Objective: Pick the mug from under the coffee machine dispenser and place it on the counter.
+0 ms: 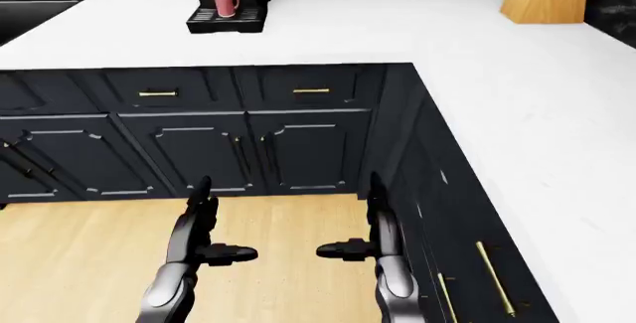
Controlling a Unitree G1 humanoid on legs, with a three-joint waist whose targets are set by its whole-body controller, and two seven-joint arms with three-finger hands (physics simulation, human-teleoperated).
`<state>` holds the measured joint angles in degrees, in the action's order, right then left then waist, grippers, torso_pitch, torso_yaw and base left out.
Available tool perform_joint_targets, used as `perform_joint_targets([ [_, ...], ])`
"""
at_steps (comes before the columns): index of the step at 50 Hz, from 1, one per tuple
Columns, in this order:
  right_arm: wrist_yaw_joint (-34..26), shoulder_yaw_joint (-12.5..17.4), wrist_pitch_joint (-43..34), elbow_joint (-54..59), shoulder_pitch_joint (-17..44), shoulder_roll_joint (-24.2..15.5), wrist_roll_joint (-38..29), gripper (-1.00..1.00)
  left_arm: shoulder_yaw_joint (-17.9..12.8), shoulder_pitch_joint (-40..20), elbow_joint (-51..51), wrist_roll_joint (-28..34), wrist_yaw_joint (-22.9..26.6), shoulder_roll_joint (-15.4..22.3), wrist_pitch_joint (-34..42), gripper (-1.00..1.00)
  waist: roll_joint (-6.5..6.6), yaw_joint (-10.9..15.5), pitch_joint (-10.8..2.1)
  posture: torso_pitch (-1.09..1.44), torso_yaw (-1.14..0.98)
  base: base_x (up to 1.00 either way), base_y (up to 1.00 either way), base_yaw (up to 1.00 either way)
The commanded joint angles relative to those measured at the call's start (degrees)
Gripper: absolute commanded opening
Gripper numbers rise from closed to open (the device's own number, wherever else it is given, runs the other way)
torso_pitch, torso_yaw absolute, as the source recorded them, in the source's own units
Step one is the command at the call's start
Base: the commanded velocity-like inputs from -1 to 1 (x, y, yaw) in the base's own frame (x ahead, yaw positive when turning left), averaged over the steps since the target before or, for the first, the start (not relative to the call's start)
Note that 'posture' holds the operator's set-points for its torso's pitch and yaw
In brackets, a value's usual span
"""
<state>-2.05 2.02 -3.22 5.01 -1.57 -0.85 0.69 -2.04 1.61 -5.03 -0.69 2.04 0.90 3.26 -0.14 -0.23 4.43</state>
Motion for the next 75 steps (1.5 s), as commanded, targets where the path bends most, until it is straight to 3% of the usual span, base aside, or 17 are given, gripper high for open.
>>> perform_joint_targets([
  [1, -0.6, 0.0, 2.0, -5.7, 1.7, -0.3, 0.6, 1.0, -0.5, -1.7, 6.3, -2.1, 0.8, 0.0, -1.9, 1.0, -0.45, -0.1, -0.05, 0.0, 0.0, 0.0, 0.0, 0.0],
  [3, -1.1, -0.2, 1.4, -6.5, 1.5, -0.3, 0.7, 1.0, -0.5, -1.8, 6.5, -2.0, 0.6, 0.1, -1.7, 1.0, -0.07, 0.4, -3.6, 0.0, 0.0, 0.0, 0.0, 0.0],
  [4, -1.2, -0.1, 1.7, -6.0, 1.6, -0.3, 0.6, 1.0, -0.5, -1.8, 6.7, -2.2, 0.6, 0.1, -1.2, 1.0, -0.1, 0.4, -2.98, 0.0, 0.0, 0.0, 0.0, 0.0],
  [5, -1.2, 0.0, 1.6, -6.1, 1.6, -0.3, 0.7, 1.0, -0.5, -1.9, 7.2, -2.0, 0.5, 0.2, -0.8, 1.0, -0.37, 0.4, -0.9, 0.0, 0.0, 0.0, 0.0, 0.0],
  [7, -1.2, 0.1, 1.4, -6.1, 1.8, -0.3, 0.7, 1.0, -0.7, -2.1, 7.5, -2.8, 0.7, 0.2, -0.7, 1.0, -0.44, 0.4, -3.99, 0.0, 0.0, 0.0, 0.0, 0.0],
  [8, -1.3, 0.1, 1.3, -6.0, 1.9, -0.3, 0.8, 1.0, -0.6, -2.0, 8.2, -3.2, 1.1, 0.2, -0.4, 1.0, -0.43, 0.4, -4.32, 0.0, 0.0, 0.0, 0.0, 0.0],
  [11, -1.3, 0.1, 1.2, -6.1, 2.0, -0.3, 0.9, 1.0, -0.3, -2.2, 8.4, -1.6, 1.1, 0.4, -2.5, 1.0, -0.33, 0.5, -4.36, 0.0, 0.0, 0.0, 0.0, 0.0],
  [24, -0.1, 2.6, -6.7, -12.9, 6.9, -1.5, 3.9, 1.0, -3.6, -6.1, 14.9, -4.0, 0.8, 2.3, 4.9, 1.0, -0.08, 0.5, -5.4, 0.0, 0.0, 0.0, 0.0, 0.0],
  [30, -0.2, 3.6, -8.5, -14.5, 9.3, -2.6, 4.8, 1.0, -5.2, -8.1, 15.9, -2.3, 1.1, 4.0, 4.6, 1.0, -0.1, 0.5, -5.31, 0.0, 0.0, 0.0, 0.0, 0.0],
  [34, -0.1, 5.5, -9.9, -14.9, 12.6, -4.2, 5.7, 1.0, -6.5, -10.1, 20.3, -3.0, 1.2, 4.9, 8.9, 1.0, -0.08, 0.4, -5.12, 0.0, 0.0, 0.0, 0.0, 0.0],
  [53, 4.0, 13.6, -21.5, -19.1, 29.2, -15.6, 14.2, 1.0, -14.0, -21.1, 32.1, -8.3, -1.2, 12.8, 23.4, 1.0, -0.16, 0.5, -4.22, 0.0, 0.0, 0.0, 0.0, 0.0],
  [67, 6.1, 17.9, -21.1, -13.8, 37.5, -25.2, 20.1, 1.0, -20.4, -28.0, 32.7, -15.2, -5.1, 22.1, 28.4, 1.0, -0.08, 0.5, -3.57, 0.0, 0.0, 0.0, 0.0, 0.0],
  [75, 6.6, 18.3, -19.6, -11.3, 39.0, -28.4, 21.5, 1.0, -22.3, -30.3, 32.2, -18.1, -6.7, 26.3, 29.5, 1.0, 0.01, 0.5, -3.3, 0.0, 0.0, 0.0, 0.0, 0.0],
])
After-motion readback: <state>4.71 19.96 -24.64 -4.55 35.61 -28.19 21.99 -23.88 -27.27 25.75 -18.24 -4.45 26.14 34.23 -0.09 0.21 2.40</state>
